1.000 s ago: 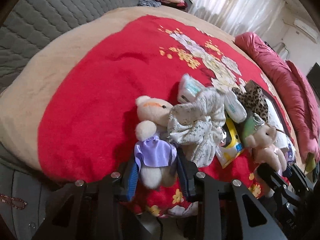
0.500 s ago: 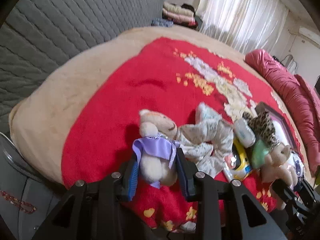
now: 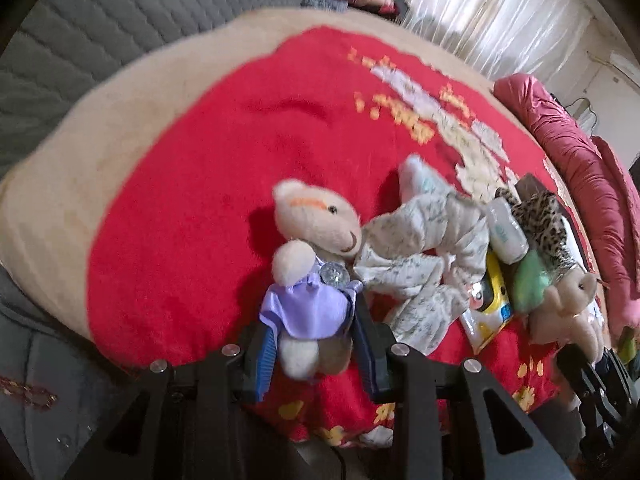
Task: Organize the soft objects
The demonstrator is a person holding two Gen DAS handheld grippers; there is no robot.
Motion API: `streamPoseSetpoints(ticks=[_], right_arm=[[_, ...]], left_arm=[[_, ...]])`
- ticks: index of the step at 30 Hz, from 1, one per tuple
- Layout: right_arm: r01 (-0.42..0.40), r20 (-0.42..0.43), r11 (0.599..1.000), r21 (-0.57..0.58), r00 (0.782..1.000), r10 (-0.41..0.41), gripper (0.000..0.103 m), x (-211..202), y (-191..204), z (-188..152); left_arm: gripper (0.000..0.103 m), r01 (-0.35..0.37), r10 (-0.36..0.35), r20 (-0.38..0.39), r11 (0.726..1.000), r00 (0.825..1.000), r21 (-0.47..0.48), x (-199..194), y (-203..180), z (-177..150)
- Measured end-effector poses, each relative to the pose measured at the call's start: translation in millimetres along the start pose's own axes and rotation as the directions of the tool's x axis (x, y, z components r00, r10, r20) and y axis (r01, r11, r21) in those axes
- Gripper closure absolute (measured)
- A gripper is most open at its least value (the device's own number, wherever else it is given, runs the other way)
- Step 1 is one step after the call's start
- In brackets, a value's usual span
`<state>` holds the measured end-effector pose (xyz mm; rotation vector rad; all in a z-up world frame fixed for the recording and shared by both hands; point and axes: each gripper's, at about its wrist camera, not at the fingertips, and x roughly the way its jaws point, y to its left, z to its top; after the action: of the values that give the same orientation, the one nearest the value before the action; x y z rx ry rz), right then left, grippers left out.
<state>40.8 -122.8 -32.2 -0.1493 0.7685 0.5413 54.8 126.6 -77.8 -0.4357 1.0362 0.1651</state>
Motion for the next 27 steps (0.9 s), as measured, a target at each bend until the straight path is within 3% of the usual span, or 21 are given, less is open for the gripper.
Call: streamPoseSetpoints(ticks=[8,13,18,21,27], right_arm=[[-0.002,-0.017,1.0,0.012,1.0,0.002,0.055,4,-3,0],[0.009,-0.025,1.0,0.006,1.0,-0.009,0.055,6,-2,-1],[0.019,-0.012,1.0,-0.003,1.0,-0.019,0.055,3,0,0],[0.02,-0.011,1.0,-0.008,1.0,-0.02,0.055,2,1,0],[0.02,-0.004,1.0,-0.006,1.0,-0.02,0.055,1,-1,-1]], left_arm=[[0.068,0.053,-0.055,-0.063,0.998,0.996,-0.033,21,2,4],[0.07,0.06,-0.059,-0.082,0.998,0.995,0.0,30,-4,8],[0.075,0.084,-0.084,-0.004,0.992,0.996,0.098,16,-24,6],[0.075,0.05,-0.062,0.076,0.988,0.995,0.147,3,-36,6],[0.075,-0.017,0.008,0.139,0.998,0.99,0.067,-3,-22,15]])
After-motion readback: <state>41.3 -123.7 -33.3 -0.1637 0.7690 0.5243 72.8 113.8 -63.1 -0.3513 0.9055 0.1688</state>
